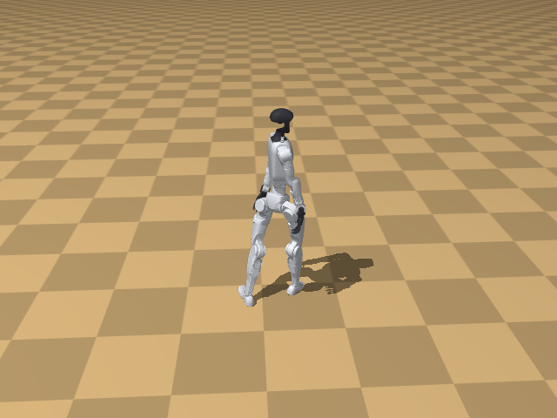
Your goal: In place motions
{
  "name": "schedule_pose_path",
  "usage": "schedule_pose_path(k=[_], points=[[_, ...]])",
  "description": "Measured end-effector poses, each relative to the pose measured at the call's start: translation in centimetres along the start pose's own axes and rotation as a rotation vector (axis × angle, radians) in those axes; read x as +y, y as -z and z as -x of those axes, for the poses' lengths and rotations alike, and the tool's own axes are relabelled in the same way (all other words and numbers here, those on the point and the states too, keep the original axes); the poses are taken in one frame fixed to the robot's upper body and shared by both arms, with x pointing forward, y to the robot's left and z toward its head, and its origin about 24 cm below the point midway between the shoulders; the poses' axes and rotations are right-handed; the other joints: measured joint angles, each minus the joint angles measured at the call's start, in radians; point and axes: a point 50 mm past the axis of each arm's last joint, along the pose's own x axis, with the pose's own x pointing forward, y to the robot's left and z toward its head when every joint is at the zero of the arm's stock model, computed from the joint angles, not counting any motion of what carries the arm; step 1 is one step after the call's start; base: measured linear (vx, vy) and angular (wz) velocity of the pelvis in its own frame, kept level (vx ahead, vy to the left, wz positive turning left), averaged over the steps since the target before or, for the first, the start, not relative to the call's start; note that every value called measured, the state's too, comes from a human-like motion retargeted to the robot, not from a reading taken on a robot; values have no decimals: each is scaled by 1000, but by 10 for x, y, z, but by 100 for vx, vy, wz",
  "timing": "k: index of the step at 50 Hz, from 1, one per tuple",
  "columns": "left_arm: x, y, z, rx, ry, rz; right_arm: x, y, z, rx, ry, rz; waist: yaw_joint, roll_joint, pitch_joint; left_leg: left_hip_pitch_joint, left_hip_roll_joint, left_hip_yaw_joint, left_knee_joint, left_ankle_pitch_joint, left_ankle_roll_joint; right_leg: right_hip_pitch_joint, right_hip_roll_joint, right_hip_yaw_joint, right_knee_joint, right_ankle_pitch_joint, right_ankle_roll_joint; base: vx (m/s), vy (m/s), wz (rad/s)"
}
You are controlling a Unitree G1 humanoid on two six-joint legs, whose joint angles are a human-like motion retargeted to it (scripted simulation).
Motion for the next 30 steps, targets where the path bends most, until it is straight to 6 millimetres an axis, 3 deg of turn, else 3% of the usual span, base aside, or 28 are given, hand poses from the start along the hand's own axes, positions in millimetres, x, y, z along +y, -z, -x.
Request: schedule_pose_path(k=[8,15,23,30], points=[[-3,-2,0,1,10,-23,0,4,0,15,-1,-21,-4,23,0,-3,-8,29,-3,-1,-4,-13,9,12,-1,1,-3,-1,1,-14],[0,-10,1,-21,0,-10,9,10,-3,22,-35,-71,18,25,-3,-18,-1,-12,-14,14,3,0,13,2,-9,-12,-40,4,0,24],[6,-42,7,-120,-21,35,24,31,-9,54,-63,-181,100,-9,-10,-51,11,-170,-16,35,26,56,-26,-76,-10,-69,-85,15,1,94],[4,-61,10,-204,-18,74,54,52,-16,52,-147,-456,181,-57,-12,-107,20,-404,-4,64,60,137,-78,-170,-8,-143,-140,24,9,158]])
